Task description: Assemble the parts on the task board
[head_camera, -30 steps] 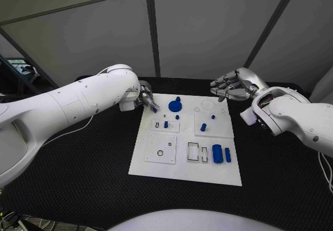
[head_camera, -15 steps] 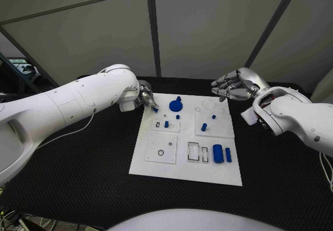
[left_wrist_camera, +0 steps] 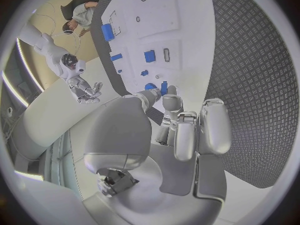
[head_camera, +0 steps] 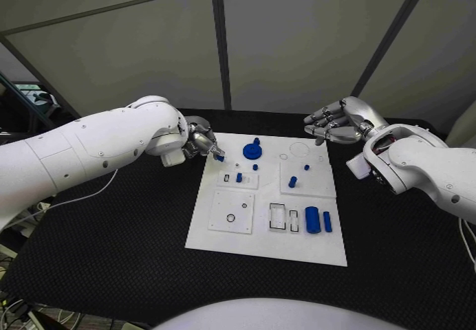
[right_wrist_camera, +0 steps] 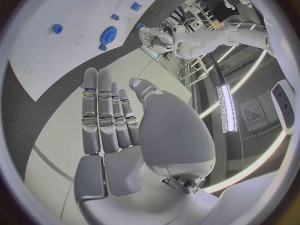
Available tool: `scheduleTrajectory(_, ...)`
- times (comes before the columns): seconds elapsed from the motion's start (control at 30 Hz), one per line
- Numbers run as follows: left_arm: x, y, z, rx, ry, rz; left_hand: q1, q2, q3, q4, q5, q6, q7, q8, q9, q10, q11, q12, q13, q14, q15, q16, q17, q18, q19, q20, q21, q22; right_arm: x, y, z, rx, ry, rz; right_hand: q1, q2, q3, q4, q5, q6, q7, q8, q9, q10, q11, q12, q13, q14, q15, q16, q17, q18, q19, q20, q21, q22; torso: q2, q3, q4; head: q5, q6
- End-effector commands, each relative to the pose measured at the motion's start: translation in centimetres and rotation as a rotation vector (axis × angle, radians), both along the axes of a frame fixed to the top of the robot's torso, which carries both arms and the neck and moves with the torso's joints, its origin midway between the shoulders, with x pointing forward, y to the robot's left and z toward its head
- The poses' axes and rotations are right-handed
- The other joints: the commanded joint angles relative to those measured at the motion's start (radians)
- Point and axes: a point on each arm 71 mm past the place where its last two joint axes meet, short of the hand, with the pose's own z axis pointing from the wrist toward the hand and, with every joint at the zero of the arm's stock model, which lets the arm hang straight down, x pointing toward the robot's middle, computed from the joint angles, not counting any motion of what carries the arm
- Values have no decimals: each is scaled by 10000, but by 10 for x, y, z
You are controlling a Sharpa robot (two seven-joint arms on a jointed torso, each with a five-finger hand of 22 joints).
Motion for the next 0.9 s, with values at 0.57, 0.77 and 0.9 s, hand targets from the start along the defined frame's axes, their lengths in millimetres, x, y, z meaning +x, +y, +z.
scheduleTrajectory(0.57, -42, -18, -18, -381, -892, 72, -366, -281, 1633, -1411, 532, 158, -108, 249, 132, 323, -122, 120, 123, 983, -136, 68, 2365, -696, 177, -46, 182, 568, 1, 2, 1, 2, -46, 52, -37, 23, 46, 0, 59, 34, 14, 13, 12, 79, 18, -48, -17, 82, -1, -53, 18, 36, 52, 17, -52, -13, 13, -6, -22, 119, -58)
scheduleTrajectory(0.77, -45, -24, -25, -80, -759, -179, -384, -295, 1671, -1423, 556, 171, -115, 265, 140, 329, -129, 104, 104, 982, -143, 65, 2359, -692, 172, -51, 170, 559, 1, 2, 0, -11, -11, 52, -40, 24, 46, 2, 65, 34, 14, 14, 12, 80, 18, -48, -19, 83, -1, -55, 18, 35, 54, 17, -53, -14, 22, -13, -25, 110, -53)
scheduleTrajectory(0.9, -45, -25, -27, 212, -848, -277, -423, -329, 1733, -1443, 620, 187, -125, 292, 155, 359, -139, 111, 119, 983, -153, 67, 2362, -695, 179, -61, 178, 572, 1, 3, 0, -11, -3, 62, -40, 24, 46, 2, 65, 34, 14, 14, 12, 80, 18, -48, -19, 83, -1, -55, 18, 35, 54, 17, -53, -14, 22, 1, -30, 119, -52)
